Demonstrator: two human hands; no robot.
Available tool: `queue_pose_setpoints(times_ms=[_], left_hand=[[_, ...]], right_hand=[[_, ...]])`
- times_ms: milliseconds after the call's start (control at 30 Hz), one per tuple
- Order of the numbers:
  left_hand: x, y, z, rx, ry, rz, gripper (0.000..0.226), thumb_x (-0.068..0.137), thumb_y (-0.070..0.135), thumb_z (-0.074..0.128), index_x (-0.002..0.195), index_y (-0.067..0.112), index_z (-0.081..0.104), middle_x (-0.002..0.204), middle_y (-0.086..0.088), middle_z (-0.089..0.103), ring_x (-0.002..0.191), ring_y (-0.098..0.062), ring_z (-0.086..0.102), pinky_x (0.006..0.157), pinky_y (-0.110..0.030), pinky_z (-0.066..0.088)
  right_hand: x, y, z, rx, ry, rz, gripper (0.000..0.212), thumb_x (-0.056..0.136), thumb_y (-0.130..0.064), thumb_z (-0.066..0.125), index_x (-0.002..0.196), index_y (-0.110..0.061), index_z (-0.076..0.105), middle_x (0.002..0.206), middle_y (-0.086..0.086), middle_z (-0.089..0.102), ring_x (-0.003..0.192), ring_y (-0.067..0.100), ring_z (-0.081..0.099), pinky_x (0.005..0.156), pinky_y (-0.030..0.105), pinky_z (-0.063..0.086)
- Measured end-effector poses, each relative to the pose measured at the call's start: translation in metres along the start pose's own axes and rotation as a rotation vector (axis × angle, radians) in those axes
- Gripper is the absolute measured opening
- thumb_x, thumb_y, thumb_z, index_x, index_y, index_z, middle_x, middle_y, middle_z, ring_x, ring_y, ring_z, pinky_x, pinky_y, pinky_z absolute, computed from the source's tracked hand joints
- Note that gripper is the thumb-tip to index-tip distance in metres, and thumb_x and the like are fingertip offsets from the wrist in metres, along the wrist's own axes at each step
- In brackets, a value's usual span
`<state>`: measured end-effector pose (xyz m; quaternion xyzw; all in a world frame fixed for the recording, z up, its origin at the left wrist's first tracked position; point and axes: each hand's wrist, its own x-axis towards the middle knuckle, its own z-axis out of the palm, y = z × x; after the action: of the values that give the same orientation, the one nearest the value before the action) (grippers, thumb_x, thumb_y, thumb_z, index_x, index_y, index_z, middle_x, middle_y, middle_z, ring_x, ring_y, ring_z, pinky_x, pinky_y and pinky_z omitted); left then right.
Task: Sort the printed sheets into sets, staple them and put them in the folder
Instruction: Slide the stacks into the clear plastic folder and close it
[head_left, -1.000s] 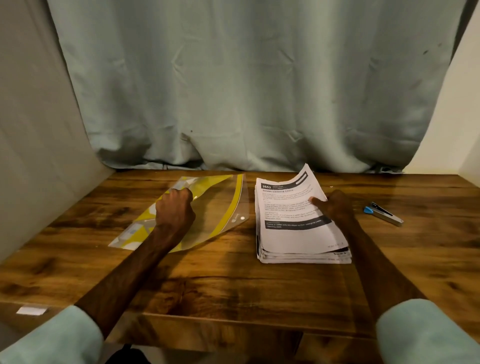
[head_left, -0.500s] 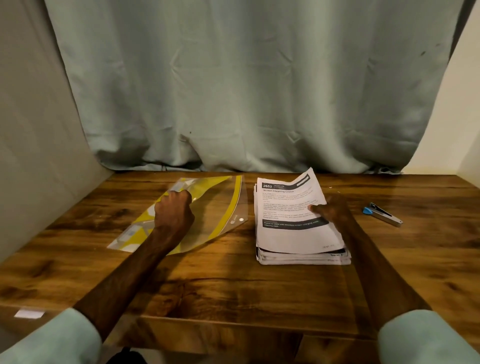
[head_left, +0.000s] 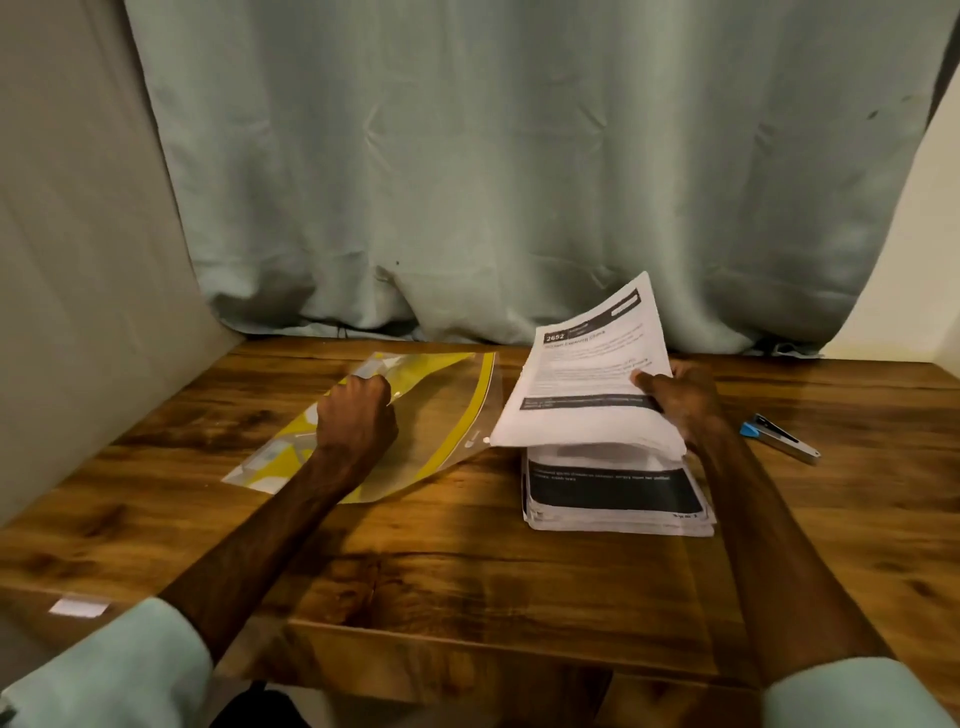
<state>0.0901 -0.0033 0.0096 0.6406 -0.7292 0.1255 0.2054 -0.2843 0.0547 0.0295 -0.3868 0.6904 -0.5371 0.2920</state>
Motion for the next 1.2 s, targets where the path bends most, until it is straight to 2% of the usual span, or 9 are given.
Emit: queue_pose_setpoints(times_ms=[133,267,400,500,667,733,900,1100,1200], left_hand=[[-0.002,0.001,0.003,0.051,-0.028,-0.007,0.021,0.094,0.035,0.067,0.097,0.015,0.070,0.094,-0.011,0.069,0.085,-0.031,0.066,0.065,-0.033,0.050],[-0.001,0.001,0.004,0.014,-0.038,0.004,0.026,0.094,0.041,0.067,0.095,0.015,0.071,0.091,-0.008,0.069,0.083,-0.029,0.067,0.067,-0.034,0.054],[0.001,0.001,0.000,0.033,-0.012,0.019,0.023,0.094,0.038,0.066,0.092,0.015,0.069,0.090,-0.008,0.068,0.083,-0.029,0.067,0.064,-0.031,0.047],[0.003,-0.001,-0.001,0.012,-0.007,0.018,0.021,0.094,0.036,0.067,0.091,0.015,0.069,0.087,-0.008,0.068,0.080,-0.028,0.066,0.067,-0.033,0.056],[0.002,-0.002,-0.003,0.033,-0.027,0.047,0.017,0.094,0.032,0.065,0.094,0.016,0.071,0.089,-0.008,0.070,0.080,-0.027,0.066,0.066,-0.032,0.052],[0.001,-0.003,-0.004,0.025,-0.050,0.063,0.010,0.091,0.022,0.064,0.091,0.016,0.072,0.088,-0.008,0.070,0.080,-0.029,0.066,0.063,-0.031,0.046],[-0.003,-0.006,-0.005,0.072,-0.063,0.115,0.016,0.091,0.002,0.054,0.087,0.013,0.065,0.088,-0.012,0.065,0.086,-0.035,0.065,0.066,-0.035,0.044],[-0.010,-0.006,-0.006,0.133,-0.059,0.175,0.018,0.096,0.004,0.050,0.095,0.009,0.067,0.094,-0.015,0.067,0.091,-0.037,0.065,0.067,-0.036,0.042],[-0.013,-0.006,-0.005,0.112,-0.054,0.189,0.017,0.094,0.002,0.052,0.095,0.010,0.067,0.093,-0.016,0.067,0.089,-0.038,0.064,0.064,-0.035,0.039]], right_hand=[[-0.006,-0.014,0.024,0.116,-0.034,0.005,0.027,0.093,-0.016,0.072,0.115,0.000,0.067,0.116,0.012,0.072,0.082,0.025,0.072,0.063,0.029,0.056],[-0.018,-0.005,0.051,-0.026,-0.141,0.063,0.026,0.092,-0.020,0.073,0.112,-0.005,0.066,0.106,0.005,0.068,0.076,0.017,0.065,0.058,0.025,0.048],[-0.019,0.010,0.060,-0.174,-0.266,0.119,0.039,0.085,-0.026,0.080,0.119,-0.010,0.067,0.118,0.006,0.072,0.094,0.022,0.069,0.086,0.036,0.056],[-0.019,0.010,0.061,-0.182,-0.284,0.144,0.042,0.082,-0.025,0.082,0.119,-0.010,0.067,0.119,0.008,0.072,0.097,0.024,0.069,0.094,0.040,0.054],[-0.026,0.001,0.084,-0.131,-0.180,0.135,0.041,0.090,-0.022,0.075,0.126,-0.006,0.062,0.117,0.006,0.066,0.097,0.024,0.063,0.082,0.034,0.049],[-0.030,0.001,0.101,-0.109,-0.124,0.095,0.039,0.091,-0.019,0.074,0.126,-0.004,0.064,0.127,0.010,0.068,0.103,0.027,0.067,0.080,0.033,0.051],[-0.043,0.002,0.136,-0.109,-0.036,0.017,0.039,0.092,-0.015,0.073,0.127,-0.002,0.064,0.133,0.013,0.065,0.113,0.031,0.067,0.080,0.030,0.051],[-0.055,0.002,0.163,-0.090,0.019,-0.017,0.038,0.092,-0.016,0.073,0.127,-0.003,0.063,0.133,0.012,0.065,0.113,0.031,0.067,0.080,0.030,0.053],[-0.062,0.004,0.178,-0.102,0.002,-0.030,0.037,0.090,-0.015,0.074,0.123,-0.002,0.063,0.130,0.014,0.067,0.113,0.032,0.068,0.085,0.037,0.057]])
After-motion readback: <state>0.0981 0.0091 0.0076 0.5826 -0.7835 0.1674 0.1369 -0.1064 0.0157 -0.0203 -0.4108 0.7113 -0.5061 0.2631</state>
